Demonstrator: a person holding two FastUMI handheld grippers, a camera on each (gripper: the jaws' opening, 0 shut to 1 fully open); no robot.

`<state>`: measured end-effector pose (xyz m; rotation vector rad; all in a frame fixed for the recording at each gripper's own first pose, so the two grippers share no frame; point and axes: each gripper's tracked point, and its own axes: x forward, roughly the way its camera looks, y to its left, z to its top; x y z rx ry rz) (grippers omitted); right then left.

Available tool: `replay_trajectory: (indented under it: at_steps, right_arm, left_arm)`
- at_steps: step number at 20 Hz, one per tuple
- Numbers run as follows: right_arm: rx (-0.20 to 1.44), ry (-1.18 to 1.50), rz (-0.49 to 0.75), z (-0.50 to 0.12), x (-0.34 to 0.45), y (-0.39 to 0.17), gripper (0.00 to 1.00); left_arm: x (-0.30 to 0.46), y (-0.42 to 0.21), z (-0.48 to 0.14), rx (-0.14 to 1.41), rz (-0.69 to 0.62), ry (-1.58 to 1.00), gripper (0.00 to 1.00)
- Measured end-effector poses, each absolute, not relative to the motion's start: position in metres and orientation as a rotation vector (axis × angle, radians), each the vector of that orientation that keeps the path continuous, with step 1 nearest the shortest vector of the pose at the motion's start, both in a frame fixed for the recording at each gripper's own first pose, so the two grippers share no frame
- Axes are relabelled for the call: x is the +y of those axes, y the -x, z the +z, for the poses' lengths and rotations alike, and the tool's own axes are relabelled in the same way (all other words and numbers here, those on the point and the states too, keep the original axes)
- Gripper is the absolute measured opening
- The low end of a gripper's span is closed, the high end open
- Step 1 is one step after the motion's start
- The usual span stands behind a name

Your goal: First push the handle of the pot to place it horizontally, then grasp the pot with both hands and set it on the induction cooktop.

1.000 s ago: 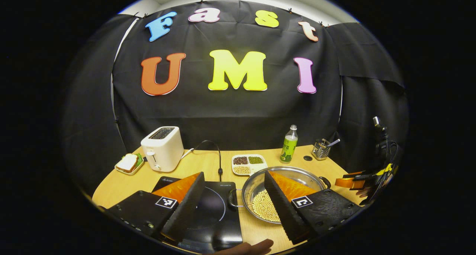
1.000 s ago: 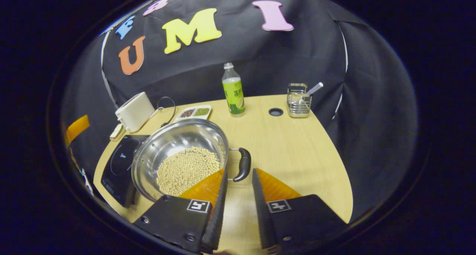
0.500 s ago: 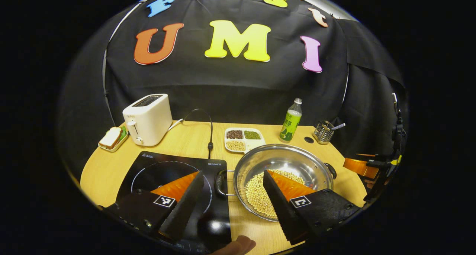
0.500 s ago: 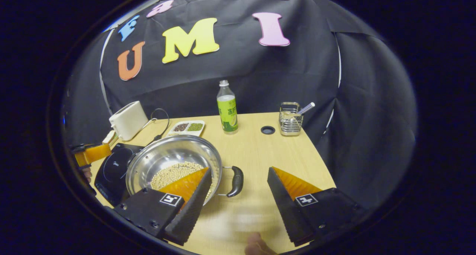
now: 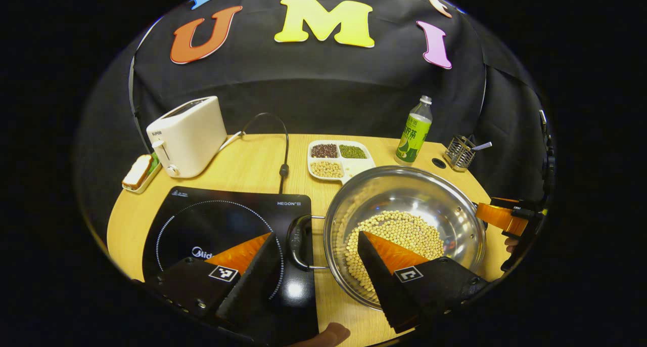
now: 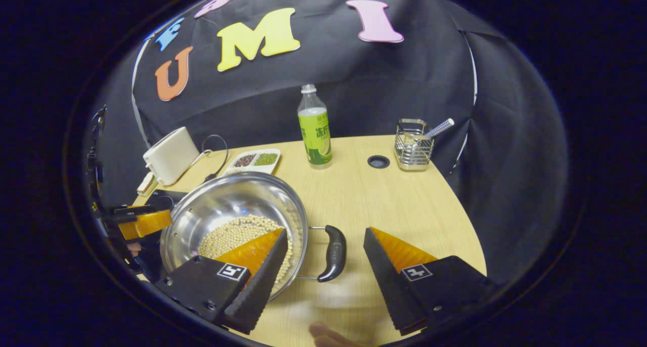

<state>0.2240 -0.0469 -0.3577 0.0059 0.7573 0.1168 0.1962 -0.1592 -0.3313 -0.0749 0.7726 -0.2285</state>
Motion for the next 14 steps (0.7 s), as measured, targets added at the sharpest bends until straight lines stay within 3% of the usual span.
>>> replay_trajectory:
  at_steps: [5,7,8,10,12,13,14]
  right_arm:
    - [0.79,-0.017,0.119,-0.376,-0.047,-0.229,0.92]
    - [0.801,-0.026,0.129,-0.38,-0.043,-0.23,0.92]
    - [0.804,-0.031,0.137,-0.381,-0.042,-0.229,0.94]
    - [0.811,-0.038,0.151,-0.384,-0.038,-0.23,0.89]
    - [0.828,-0.051,0.155,-0.388,-0.034,-0.23,0.84]
    - [0.839,-0.058,0.165,-0.391,-0.031,-0.229,0.9]
    - [0.851,-0.068,0.169,-0.394,-0.028,-0.227,0.89]
  left_arm:
    - [-0.154,-0.205,-0.343,0.801,-0.215,0.067,0.96]
    - [-0.158,-0.204,-0.349,0.828,-0.225,0.086,0.9]
    - [-0.157,-0.203,-0.353,0.846,-0.22,0.087,0.81]
    - [-0.155,-0.205,-0.352,0.841,-0.213,0.088,0.72]
    - [-0.155,-0.205,-0.352,0.842,-0.204,0.084,0.72]
    - [-0.154,-0.205,-0.353,0.841,-0.194,0.077,0.72]
    - [-0.153,-0.206,-0.355,0.842,-0.178,0.066,0.71]
